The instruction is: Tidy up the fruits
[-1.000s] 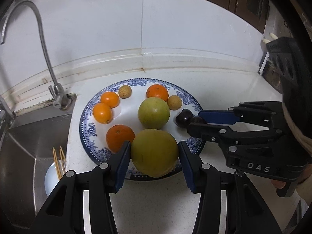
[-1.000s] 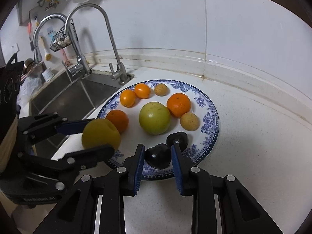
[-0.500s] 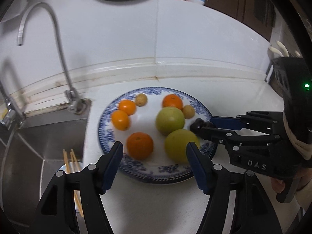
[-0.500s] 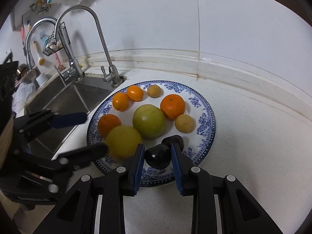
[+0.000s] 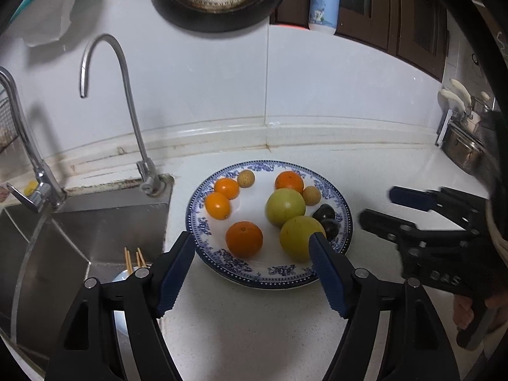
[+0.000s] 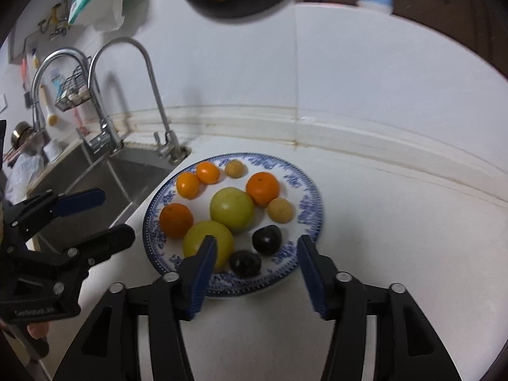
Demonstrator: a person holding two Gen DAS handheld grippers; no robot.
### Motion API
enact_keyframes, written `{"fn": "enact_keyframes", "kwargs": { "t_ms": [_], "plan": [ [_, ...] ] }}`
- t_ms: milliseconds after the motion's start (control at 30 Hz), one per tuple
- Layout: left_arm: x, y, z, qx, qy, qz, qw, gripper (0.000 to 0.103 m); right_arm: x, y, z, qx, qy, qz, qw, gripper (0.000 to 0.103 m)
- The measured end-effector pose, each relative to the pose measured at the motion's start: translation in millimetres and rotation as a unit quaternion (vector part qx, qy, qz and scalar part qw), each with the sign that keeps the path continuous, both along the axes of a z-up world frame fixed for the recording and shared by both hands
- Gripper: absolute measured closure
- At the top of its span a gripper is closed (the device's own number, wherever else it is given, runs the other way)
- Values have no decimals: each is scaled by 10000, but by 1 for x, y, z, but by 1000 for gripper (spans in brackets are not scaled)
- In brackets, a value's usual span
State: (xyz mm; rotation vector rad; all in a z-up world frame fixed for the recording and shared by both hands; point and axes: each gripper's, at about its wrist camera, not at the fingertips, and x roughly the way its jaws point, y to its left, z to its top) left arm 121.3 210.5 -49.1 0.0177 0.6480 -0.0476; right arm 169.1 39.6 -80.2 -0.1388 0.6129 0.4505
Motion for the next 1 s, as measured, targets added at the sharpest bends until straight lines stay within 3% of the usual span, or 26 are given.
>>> {"fn": "enact_keyframes", "kwargs": {
  "t_ms": [100, 133, 433, 1000],
  "plan": [
    [-11, -4, 6, 70, -137, -1, 9999, 19, -19, -8, 7, -22, -139, -279, 9995, 40],
    [-15, -6, 7, 94, -170, -12, 9998, 16, -27, -11, 9, -16, -174, -397, 9991, 35],
    [-61, -34, 26, 355, -655, 48, 9972, 2, -84, -51, 24, 42, -515, -1189, 9916, 18],
    [-151, -89, 40, 444, -941, 213, 9943, 0, -174, -115, 39, 112, -751, -1515, 9855, 16]
  ]
}}
